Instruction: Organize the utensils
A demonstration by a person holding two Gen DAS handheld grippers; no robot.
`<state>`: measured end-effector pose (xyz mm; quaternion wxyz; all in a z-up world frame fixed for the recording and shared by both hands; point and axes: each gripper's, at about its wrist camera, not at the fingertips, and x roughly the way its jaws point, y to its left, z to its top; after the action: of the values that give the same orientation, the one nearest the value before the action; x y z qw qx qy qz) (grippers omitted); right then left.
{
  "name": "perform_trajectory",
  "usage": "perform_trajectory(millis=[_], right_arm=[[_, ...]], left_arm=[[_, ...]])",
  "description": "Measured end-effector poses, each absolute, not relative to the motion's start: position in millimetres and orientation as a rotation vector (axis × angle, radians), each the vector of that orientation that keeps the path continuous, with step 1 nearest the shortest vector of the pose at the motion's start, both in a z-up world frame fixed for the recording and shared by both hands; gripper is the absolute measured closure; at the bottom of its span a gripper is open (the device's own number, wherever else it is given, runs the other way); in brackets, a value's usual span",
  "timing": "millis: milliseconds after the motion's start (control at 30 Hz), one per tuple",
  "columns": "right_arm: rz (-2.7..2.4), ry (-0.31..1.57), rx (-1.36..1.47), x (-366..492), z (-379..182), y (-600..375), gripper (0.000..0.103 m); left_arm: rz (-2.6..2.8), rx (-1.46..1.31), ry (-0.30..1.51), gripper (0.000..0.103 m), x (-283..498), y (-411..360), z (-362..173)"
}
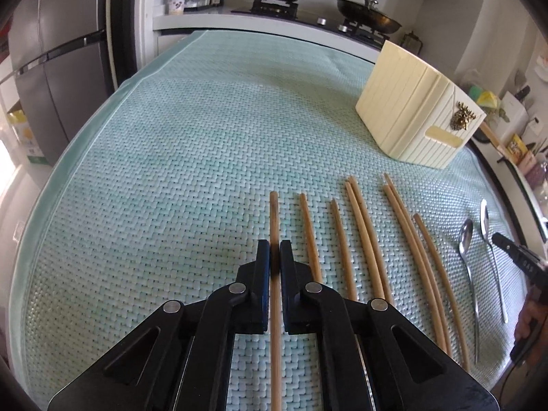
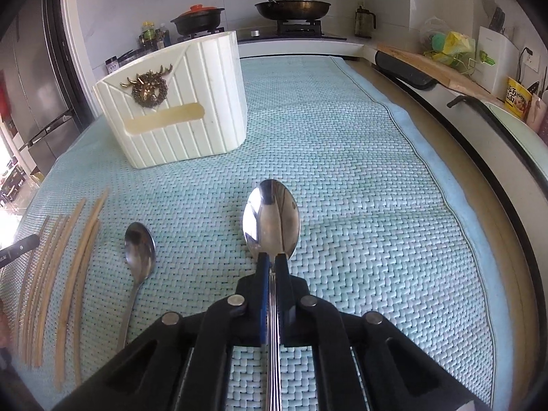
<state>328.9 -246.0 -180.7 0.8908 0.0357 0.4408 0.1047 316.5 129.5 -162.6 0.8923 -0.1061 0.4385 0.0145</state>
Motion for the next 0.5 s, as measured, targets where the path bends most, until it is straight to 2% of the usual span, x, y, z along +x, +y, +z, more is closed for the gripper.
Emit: perform_trajectory(millis=[167, 233, 267, 300, 500], right_arm=[[0.231, 0.942, 0.047, 336, -186, -244, 0.098], [0.235, 0.946, 0.028, 337, -186, -243, 0.080], [0.237, 0.935, 0.027, 335, -184, -243, 0.053], [0.238, 0.916, 0.031, 332, -182, -243, 0.037], [0.225, 0.948, -0.040, 352, -190, -226, 0.037]], left_arm=[[0.034, -0.198, 0.951, 0.098, 322, 132, -169], [0.030, -0.206, 0.957, 0.091, 322, 133, -168], [0.027, -0.210, 0.955, 0.081, 322, 133, -167], [0.028, -0.204, 0.951, 0.073, 321, 133, -167], [0.039, -0.124, 0.960, 0.069, 332, 126, -168]])
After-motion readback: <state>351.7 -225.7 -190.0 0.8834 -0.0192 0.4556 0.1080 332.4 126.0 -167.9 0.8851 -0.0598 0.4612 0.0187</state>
